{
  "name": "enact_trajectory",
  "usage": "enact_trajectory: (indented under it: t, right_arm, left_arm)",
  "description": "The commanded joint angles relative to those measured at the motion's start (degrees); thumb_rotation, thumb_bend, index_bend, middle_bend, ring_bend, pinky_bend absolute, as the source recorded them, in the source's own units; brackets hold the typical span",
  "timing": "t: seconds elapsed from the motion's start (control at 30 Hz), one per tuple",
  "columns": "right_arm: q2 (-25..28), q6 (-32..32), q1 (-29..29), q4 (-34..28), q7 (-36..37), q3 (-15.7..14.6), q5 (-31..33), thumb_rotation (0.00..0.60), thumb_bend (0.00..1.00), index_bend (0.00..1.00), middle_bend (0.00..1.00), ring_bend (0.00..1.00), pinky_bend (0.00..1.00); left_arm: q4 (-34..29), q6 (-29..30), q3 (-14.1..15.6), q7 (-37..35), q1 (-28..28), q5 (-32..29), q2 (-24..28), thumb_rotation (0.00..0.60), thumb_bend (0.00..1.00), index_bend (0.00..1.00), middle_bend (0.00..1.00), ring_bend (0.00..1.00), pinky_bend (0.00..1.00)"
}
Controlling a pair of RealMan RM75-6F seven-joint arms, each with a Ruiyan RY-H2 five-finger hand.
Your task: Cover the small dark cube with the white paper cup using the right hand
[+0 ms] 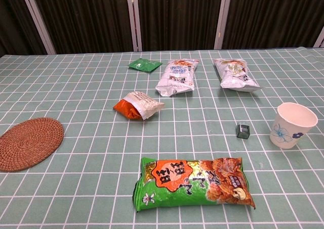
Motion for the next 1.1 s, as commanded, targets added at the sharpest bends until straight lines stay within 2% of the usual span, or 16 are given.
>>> enact_trajectory:
  t: [0.03, 0.27, 0.4, 0.6, 0.77, 1.1]
  right_arm:
    - [-0.6, -0.6, 0.0, 1.0, 0.4, 0.0, -0.9, 0.600, 0.00, 0.00, 0.00, 0.00, 0.00]
    - [-2.9, -6.4, 2.1, 2.6, -3.4, -0.8, -3.2, 0.600, 0.00, 0.00, 0.00, 0.00, 0.00]
    - [-4.2, -11.0, 4.6, 4.1, -8.4, -1.3, -5.6, 0.600, 0.00, 0.00, 0.00, 0.00, 0.00]
    - [-7.9, -22.0, 11.0, 8.3, -19.3, -1.7, -10.2, 0.600, 0.00, 0.00, 0.00, 0.00, 0.00]
    - [-10.9, -28.3, 13.9, 11.2, -24.7, -1.6, -10.8, 0.600, 0.00, 0.00, 0.00, 0.00, 0.00]
    - [-16.1, -33.4, 16.7, 17.7, -30.6, 0.4, -9.1, 0.600, 0.00, 0.00, 0.00, 0.00, 0.00]
  left_arm:
    - [0.0, 0.1, 0.0, -0.1, 0.1, 0.0, 0.1, 0.600, 0.00, 0.00, 0.00, 0.00, 0.00]
    - [-0.2, -0.2, -0.1, 0.1, 0.0, -0.2, 0.1, 0.600, 0.00, 0.00, 0.00, 0.00, 0.00]
    - [-0.1, -1.0, -0.2, 0.8, -0.5, -0.3, -0.3, 0.600, 0.00, 0.00, 0.00, 0.00, 0.00]
    - [0.8, -3.7, -0.9, 2.3, -1.7, -2.7, -1.3, 0.600, 0.00, 0.00, 0.00, 0.00, 0.00]
    - [1.4, -4.8, -1.1, 3.3, -2.1, -3.9, -1.9, 0.600, 0.00, 0.00, 0.00, 0.00, 0.00]
    - [2.1, -5.9, -1.4, 4.0, -2.6, -5.3, -2.6, 0.600, 0.00, 0.00, 0.00, 0.00, 0.00]
